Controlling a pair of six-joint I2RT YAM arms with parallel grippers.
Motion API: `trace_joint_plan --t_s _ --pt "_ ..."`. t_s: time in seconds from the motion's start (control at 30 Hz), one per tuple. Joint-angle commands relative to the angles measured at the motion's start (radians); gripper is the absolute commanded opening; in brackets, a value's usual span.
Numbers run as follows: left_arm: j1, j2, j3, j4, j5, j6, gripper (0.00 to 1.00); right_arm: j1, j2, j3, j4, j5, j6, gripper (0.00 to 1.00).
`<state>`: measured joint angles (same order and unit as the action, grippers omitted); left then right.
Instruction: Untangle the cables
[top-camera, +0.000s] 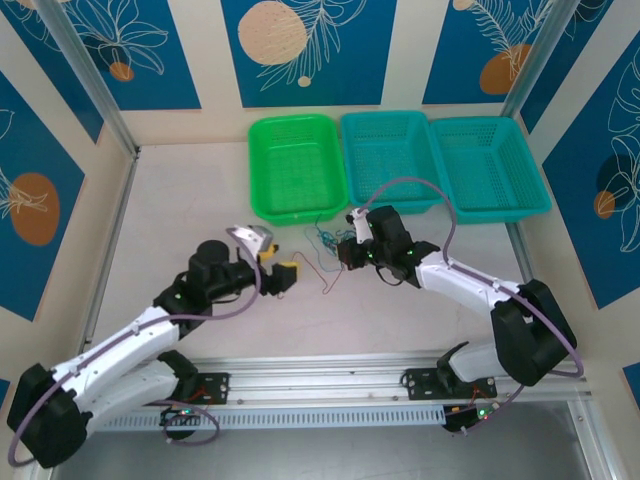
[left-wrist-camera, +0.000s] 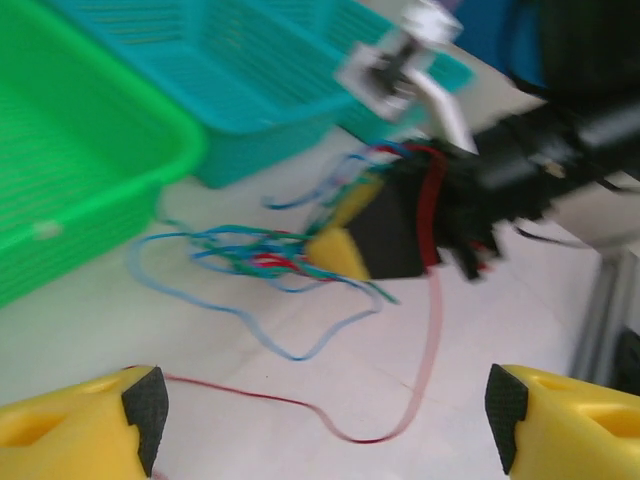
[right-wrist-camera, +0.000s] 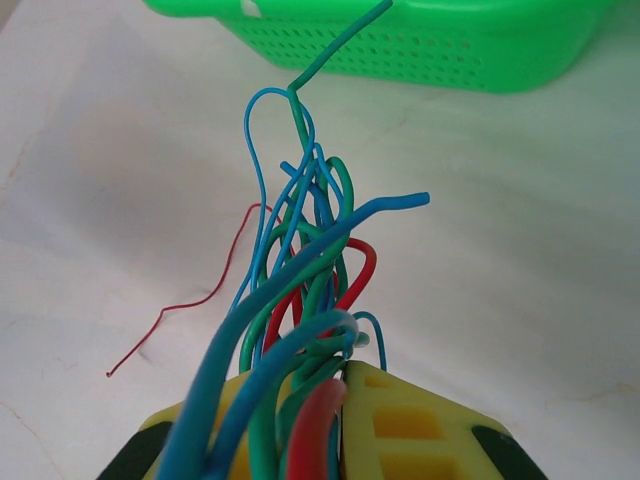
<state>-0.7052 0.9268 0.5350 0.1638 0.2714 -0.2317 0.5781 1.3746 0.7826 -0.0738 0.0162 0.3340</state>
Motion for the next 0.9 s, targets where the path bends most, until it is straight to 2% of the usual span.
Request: trace_joint_plan --t_s 0.0,0.1,0.23,0.4,0.47,0.5,0.53,0.57,0.73,0.87 --pt "-0.111 0.087 0.041 0.062 0.067 0.173 0.85 -0.006 0.014 0.044 -0.067 -0.041 0.059 0.0" --pt "-0.174 0.188 0.059 0.145 0.065 0.228 0.86 -0.006 0.017 0.059 -0.082 -0.062 0.083 0.0" --pt "-0.19 0.347 0.07 0.319 0.077 0.157 0.85 -0.005 0.014 0.072 -0.093 -0.085 0.104 0.0" --pt "-0.217 0.535 0.13 0.417 0.043 0.095 0.83 -0.003 0.013 0.072 -0.09 -0.104 0.13 0.0" --pt "-0.218 0.583 0.14 0.447 -0.008 0.066 0.7 -0.003 0.015 0.069 -0.089 -0.094 0.13 0.01" --pt "-0.218 0.592 0.137 0.461 -0.025 0.057 0.48 -0.004 0.014 0.066 -0.09 -0.083 0.128 0.01" --pt "-0.218 0.59 0.131 0.477 -0.04 0.047 0.1 -0.004 0.016 0.061 -0.093 -0.065 0.126 0.02" --pt "-0.217 0.578 0.125 0.484 -0.056 0.035 0.0 -0.006 0.016 0.055 -0.095 -0.046 0.129 0.04" --pt "-0.204 0.406 0.079 0.456 -0.158 -0.03 0.0 -0.012 0.043 0.012 -0.105 0.074 0.153 0.14" --pt "-0.166 0.208 0.071 0.333 -0.268 -0.087 0.0 -0.012 0.086 -0.029 -0.082 0.157 0.162 0.2"
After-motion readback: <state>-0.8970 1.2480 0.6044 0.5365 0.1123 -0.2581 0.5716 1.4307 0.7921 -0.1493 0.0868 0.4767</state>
